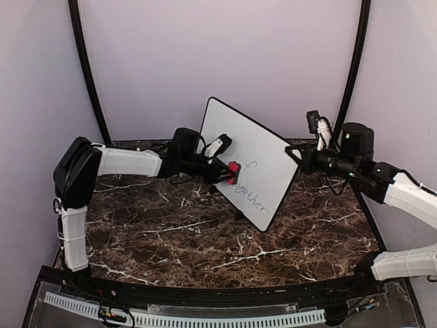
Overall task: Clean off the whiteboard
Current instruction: Erase the center of the whiteboard.
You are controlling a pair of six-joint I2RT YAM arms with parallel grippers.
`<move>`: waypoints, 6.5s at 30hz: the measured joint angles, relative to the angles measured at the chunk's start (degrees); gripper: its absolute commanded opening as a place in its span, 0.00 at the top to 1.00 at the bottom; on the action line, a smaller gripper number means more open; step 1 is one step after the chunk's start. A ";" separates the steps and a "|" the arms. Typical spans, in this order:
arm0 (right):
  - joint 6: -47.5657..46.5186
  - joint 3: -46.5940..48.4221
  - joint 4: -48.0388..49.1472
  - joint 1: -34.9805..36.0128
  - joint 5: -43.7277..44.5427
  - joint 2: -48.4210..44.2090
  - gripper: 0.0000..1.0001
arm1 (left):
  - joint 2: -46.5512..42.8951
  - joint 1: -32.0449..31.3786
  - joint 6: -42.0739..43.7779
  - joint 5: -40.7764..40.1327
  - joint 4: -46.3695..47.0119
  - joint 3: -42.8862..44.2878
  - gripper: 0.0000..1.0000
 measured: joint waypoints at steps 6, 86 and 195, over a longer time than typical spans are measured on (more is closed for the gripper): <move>-1.25 0.00 0.42 0.26 -1.44 0.00 1.00 | 0.66 -0.52 1.81 -0.50 -0.20 -7.61 0.85; 0.98 -0.07 -0.04 0.31 2.38 0.17 1.00 | -1.70 -4.63 3.65 -13.35 5.20 0.72 0.85; -0.68 -0.09 -0.26 -0.24 1.27 0.11 1.00 | -0.35 -23.98 8.00 -26.86 -1.81 10.21 0.85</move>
